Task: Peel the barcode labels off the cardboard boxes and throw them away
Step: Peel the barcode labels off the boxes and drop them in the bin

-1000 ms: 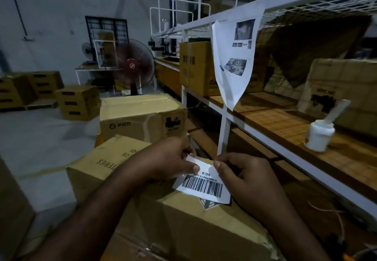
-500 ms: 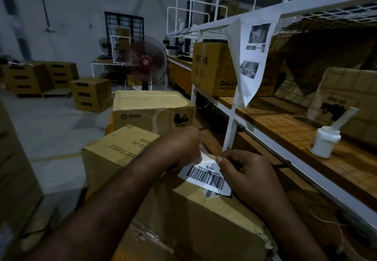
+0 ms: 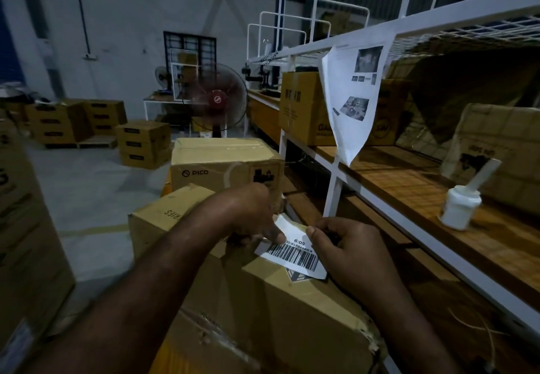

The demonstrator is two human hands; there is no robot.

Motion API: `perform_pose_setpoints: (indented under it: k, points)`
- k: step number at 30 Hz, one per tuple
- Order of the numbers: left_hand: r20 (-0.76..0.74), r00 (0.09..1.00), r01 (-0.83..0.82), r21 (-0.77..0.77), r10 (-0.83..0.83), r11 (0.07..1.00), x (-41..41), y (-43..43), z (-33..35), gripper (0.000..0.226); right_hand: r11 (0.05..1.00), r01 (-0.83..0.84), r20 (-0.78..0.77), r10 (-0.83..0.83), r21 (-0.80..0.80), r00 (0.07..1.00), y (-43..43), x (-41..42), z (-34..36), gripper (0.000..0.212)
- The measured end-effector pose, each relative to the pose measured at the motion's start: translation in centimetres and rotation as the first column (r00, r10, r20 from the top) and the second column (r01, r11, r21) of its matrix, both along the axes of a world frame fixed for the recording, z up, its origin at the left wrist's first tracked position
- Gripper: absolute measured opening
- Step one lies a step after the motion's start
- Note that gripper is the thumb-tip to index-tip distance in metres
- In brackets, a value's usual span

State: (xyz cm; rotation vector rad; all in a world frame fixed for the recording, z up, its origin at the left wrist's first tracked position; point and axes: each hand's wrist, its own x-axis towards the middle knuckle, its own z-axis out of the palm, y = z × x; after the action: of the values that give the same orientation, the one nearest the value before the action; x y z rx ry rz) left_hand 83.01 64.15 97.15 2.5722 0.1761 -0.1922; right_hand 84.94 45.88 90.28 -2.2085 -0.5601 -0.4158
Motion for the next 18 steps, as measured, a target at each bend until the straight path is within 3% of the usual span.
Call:
perform_pose_setpoints:
  k: [2, 6, 11, 16, 18]
  points:
    - [0.031, 1.0, -0.002, 0.029, 0.001, 1.0, -0.1, -0.2, -0.3, 0.041, 1.0, 0.0, 0.009, 0.0, -0.015, 1.0, 0.0, -0.1, 0.1, 0.019]
    - [0.028, 1.0, 0.003, -0.184, 0.002, 0.983, 0.0, 0.1, -0.8, 0.025, 0.999, -0.013, 0.006, 0.013, -0.037, 1.0, 0.0, -0.1, 0.1, 0.02]
    - [0.101, 0.994, 0.075, -0.303, -0.046, 0.95, -0.4, 0.1, -0.9, 0.017, 0.998, -0.039, -0.042, 0.038, -0.039, 0.998, 0.0, 0.1, 0.6, 0.047]
    - [0.12, 0.992, 0.066, -0.261, -0.035, 0.963, -0.7, -0.6, -1.2, 0.039, 0.992, -0.086, -0.071, 0.08, -0.095, 0.994, 0.2, 0.2, 0.6, 0.052]
    - [0.138, 0.989, 0.084, -0.254, -0.05, 0.963, -0.7, -0.9, -1.4, 0.038, 0.99, -0.095, -0.091, 0.086, -0.104, 0.992, 0.2, 0.3, 0.6, 0.052]
